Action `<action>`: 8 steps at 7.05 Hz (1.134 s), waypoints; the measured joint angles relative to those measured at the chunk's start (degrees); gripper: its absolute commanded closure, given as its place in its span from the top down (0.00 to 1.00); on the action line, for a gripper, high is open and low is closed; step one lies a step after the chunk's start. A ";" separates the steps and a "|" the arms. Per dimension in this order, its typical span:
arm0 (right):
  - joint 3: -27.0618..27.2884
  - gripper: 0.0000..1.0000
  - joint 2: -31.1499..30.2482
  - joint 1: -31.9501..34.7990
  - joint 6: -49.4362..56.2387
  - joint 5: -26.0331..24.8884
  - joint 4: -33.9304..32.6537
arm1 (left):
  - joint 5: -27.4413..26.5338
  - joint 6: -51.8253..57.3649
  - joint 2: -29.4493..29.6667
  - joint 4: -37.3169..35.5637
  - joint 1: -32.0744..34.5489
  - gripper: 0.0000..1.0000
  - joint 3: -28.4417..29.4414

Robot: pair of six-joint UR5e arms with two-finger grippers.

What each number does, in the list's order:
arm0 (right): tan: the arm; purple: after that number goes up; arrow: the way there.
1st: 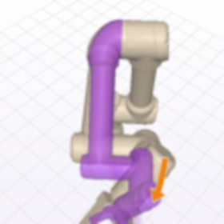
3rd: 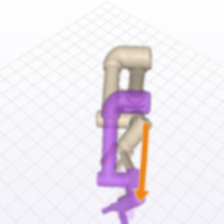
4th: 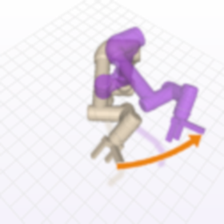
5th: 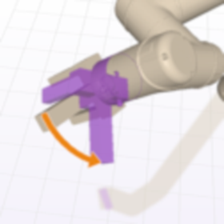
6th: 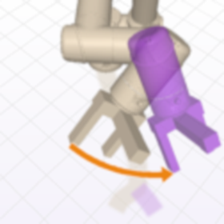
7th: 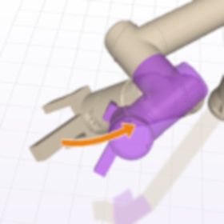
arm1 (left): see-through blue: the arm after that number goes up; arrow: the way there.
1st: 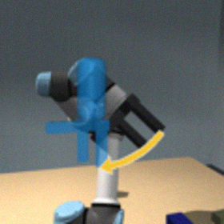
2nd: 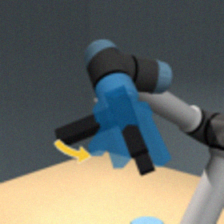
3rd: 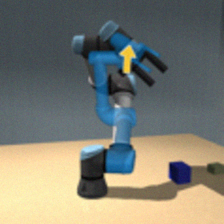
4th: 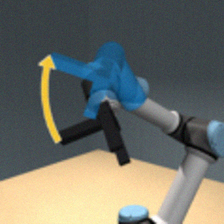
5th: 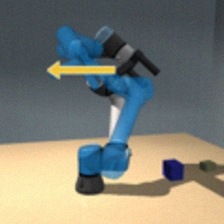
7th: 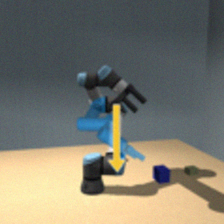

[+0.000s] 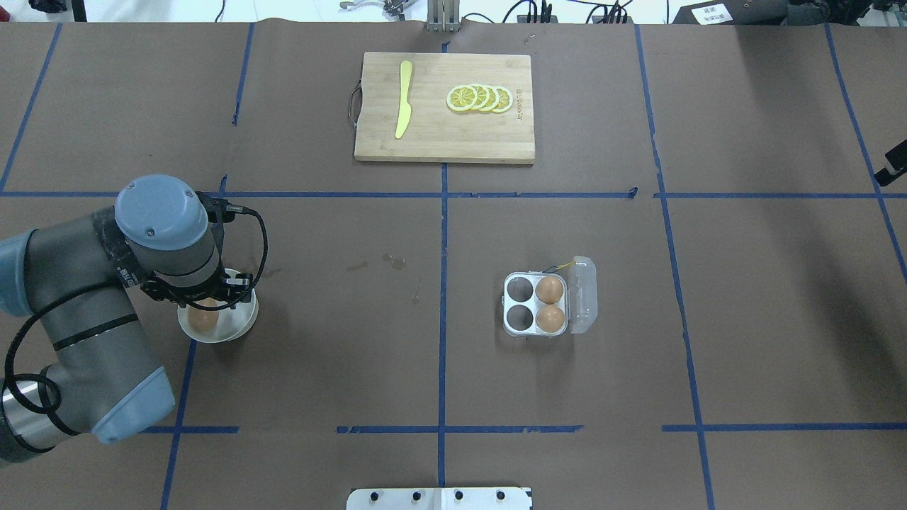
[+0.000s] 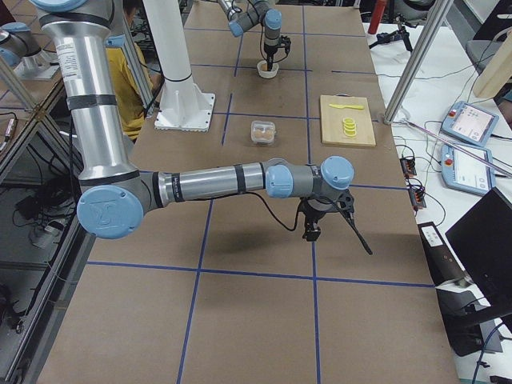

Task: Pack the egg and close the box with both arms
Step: 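Close the left gripper on the brown egg inside the bowl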

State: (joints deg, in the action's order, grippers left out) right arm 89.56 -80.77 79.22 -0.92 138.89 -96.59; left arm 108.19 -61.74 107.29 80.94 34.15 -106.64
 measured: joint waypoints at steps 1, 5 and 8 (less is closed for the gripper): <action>-0.08 1.00 0.00 -0.05 0.02 -0.01 0.00 | 0.00 0.01 -0.02 -0.01 -0.17 0.71 0.07; -0.33 1.00 0.00 -0.11 0.02 -0.02 0.00 | 0.09 0.09 -0.06 -0.01 -0.39 0.49 0.74; -0.46 1.00 0.00 -0.23 -0.04 -0.02 0.00 | 0.08 0.05 -0.04 -0.17 -0.57 0.00 1.04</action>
State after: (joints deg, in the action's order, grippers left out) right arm 89.10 -80.77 78.98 -0.96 138.87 -96.59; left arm 108.27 -61.69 107.25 80.77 33.58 -105.60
